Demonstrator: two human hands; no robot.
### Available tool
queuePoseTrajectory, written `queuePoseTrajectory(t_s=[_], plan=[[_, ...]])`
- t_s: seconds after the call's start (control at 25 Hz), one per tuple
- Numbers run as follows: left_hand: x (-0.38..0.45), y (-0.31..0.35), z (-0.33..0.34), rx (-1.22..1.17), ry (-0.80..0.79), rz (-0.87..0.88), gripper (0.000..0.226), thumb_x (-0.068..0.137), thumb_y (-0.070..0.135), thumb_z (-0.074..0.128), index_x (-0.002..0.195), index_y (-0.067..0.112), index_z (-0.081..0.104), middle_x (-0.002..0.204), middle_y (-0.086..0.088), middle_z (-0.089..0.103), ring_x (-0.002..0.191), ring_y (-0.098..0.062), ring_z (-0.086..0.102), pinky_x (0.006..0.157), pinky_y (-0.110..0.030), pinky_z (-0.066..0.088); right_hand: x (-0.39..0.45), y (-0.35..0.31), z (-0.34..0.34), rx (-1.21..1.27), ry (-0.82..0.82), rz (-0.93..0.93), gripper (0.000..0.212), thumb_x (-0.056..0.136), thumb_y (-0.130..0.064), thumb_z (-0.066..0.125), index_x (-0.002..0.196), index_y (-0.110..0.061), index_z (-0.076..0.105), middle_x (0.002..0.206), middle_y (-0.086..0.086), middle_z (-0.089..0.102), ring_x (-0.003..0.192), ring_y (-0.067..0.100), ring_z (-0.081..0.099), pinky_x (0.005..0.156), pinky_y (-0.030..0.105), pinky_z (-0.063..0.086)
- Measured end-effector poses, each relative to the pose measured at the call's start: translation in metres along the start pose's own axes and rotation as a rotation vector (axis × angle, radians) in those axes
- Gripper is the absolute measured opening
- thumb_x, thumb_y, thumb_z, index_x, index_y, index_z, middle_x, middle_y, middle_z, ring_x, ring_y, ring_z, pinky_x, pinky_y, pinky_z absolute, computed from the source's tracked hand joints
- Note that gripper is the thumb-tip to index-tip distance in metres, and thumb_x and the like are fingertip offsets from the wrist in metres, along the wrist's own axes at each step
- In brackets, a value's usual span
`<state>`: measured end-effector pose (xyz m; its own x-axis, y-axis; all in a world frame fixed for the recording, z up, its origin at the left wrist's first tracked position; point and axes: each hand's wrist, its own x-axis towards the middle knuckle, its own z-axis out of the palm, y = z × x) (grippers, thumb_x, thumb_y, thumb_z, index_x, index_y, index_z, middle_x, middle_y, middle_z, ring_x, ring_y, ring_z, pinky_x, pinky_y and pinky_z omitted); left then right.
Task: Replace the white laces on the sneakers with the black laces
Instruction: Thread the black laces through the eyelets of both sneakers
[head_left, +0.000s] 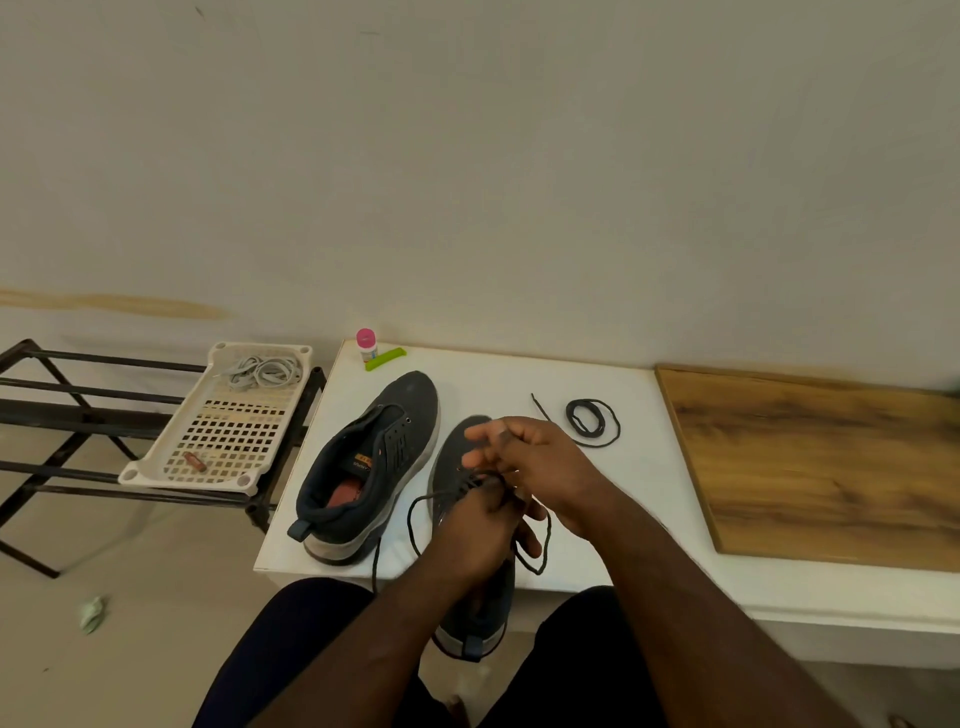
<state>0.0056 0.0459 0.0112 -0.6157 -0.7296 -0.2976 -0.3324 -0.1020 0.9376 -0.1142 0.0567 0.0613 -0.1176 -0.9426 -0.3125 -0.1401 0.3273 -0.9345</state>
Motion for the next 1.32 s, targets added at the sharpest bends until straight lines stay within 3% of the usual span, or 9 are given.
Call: queuePoseTrajectory(t_s=[0.08, 0.16, 0.28, 0.44, 0.56, 0.68, 0.84, 0.96, 1.32], plan=[[-0.003, 0.004, -0.001, -0.106, -0.022, -0.013, 0.032, 0.107, 0.026, 0.037, 0.108, 0.005, 0.061, 0.081, 0.000, 0.070, 0.052, -0.004, 0.060, 0.054, -0.019, 0.045, -0.001, 0.009, -0.007, 0.030, -0.023, 0.023, 0.034, 0.105, -0.041, 0.043, 0.116, -0.023, 0.069, 0.104, 0.001, 0.076, 0.100, 0.024, 0.071, 0.076, 0.035, 0.047], [-0.004, 0.008, -0.001, -0.109, -0.028, -0.019, 0.031, 0.108, 0.022, 0.036, 0.108, 0.004, 0.061, 0.072, 0.003, 0.068, 0.047, -0.002, 0.057, 0.051, -0.015, 0.043, -0.002, 0.013, -0.009, 0.017, -0.079, 0.010, 0.037, 0.097, -0.049, 0.050, 0.121, -0.026, 0.068, 0.107, 0.001, 0.075, 0.105, 0.022, 0.069, 0.071, 0.031, 0.048], [-0.004, 0.008, 0.000, -0.053, -0.041, 0.011, 0.024, 0.105, 0.019, 0.038, 0.104, 0.010, 0.060, 0.068, 0.001, 0.068, 0.048, -0.004, 0.058, 0.052, -0.019, 0.044, -0.001, 0.013, -0.002, -0.128, -0.071, -0.092, 0.025, 0.094, -0.025, 0.068, 0.119, -0.021, 0.072, 0.100, 0.002, 0.076, 0.090, 0.013, 0.071, 0.065, 0.017, 0.050], [-0.003, -0.009, -0.012, 0.125, -0.031, -0.007, 0.020, 0.096, 0.042, 0.056, 0.102, 0.027, 0.068, 0.086, 0.008, 0.074, 0.064, 0.001, 0.063, 0.070, -0.027, 0.050, 0.003, 0.010, -0.009, -0.003, 0.134, -0.129, 0.024, 0.098, -0.004, 0.057, 0.111, -0.015, 0.073, 0.081, 0.007, 0.068, 0.071, 0.014, 0.065, 0.060, 0.022, 0.054], [0.000, -0.019, -0.042, 0.224, 0.247, -0.034, 0.011, 0.090, 0.040, 0.066, 0.096, 0.031, 0.066, 0.088, 0.009, 0.069, 0.082, -0.004, 0.065, 0.070, -0.021, 0.051, 0.004, 0.013, -0.034, -0.414, 0.298, -0.154, 0.025, 0.099, -0.013, 0.057, 0.107, -0.029, 0.073, 0.082, -0.012, 0.066, 0.069, -0.004, 0.062, 0.062, 0.011, 0.046], [-0.002, -0.031, -0.058, 0.360, 0.267, -0.116, 0.014, 0.085, 0.037, 0.073, 0.090, 0.028, 0.063, 0.079, 0.007, 0.066, 0.076, -0.007, 0.063, 0.065, -0.021, 0.047, 0.002, 0.024, -0.031, -0.646, 0.325, -0.184, 0.017, 0.095, -0.028, 0.066, 0.107, -0.025, 0.077, 0.086, -0.021, 0.067, 0.077, -0.010, 0.056, 0.071, 0.003, 0.036], [-0.005, -0.039, -0.049, 0.468, 0.234, -0.090, 0.019, 0.079, 0.037, 0.077, 0.086, 0.028, 0.061, 0.075, 0.006, 0.066, 0.072, -0.008, 0.063, 0.067, -0.026, 0.052, -0.004, 0.056, 0.004, -0.462, 0.344, -0.134, 0.023, 0.093, -0.019, 0.065, 0.112, -0.024, 0.076, 0.109, -0.010, 0.075, 0.097, -0.002, 0.064, 0.082, 0.000, 0.040], [-0.002, -0.039, -0.049, 0.517, 0.315, -0.024, 0.009, 0.085, 0.033, 0.072, 0.083, 0.028, 0.065, 0.073, 0.008, 0.066, 0.070, -0.003, 0.062, 0.068, -0.022, 0.052, -0.010, 0.072, 0.023, -0.364, 0.342, -0.052, 0.014, 0.093, -0.020, 0.067, 0.101, -0.026, 0.077, 0.093, -0.011, 0.075, 0.082, 0.002, 0.067, 0.080, 0.018, 0.053], [0.003, -0.050, -0.056, 0.017, 0.272, -0.183, 0.015, 0.091, 0.013, 0.067, 0.076, 0.010, 0.072, 0.061, -0.004, 0.065, 0.058, -0.013, 0.060, 0.058, -0.025, 0.053, -0.007, 0.077, 0.046, -0.567, 0.316, -0.066, 0.014, 0.091, -0.020, 0.058, 0.078, -0.020, 0.062, 0.077, -0.007, 0.060, 0.070, 0.007, 0.057, 0.063, 0.014, 0.043]])
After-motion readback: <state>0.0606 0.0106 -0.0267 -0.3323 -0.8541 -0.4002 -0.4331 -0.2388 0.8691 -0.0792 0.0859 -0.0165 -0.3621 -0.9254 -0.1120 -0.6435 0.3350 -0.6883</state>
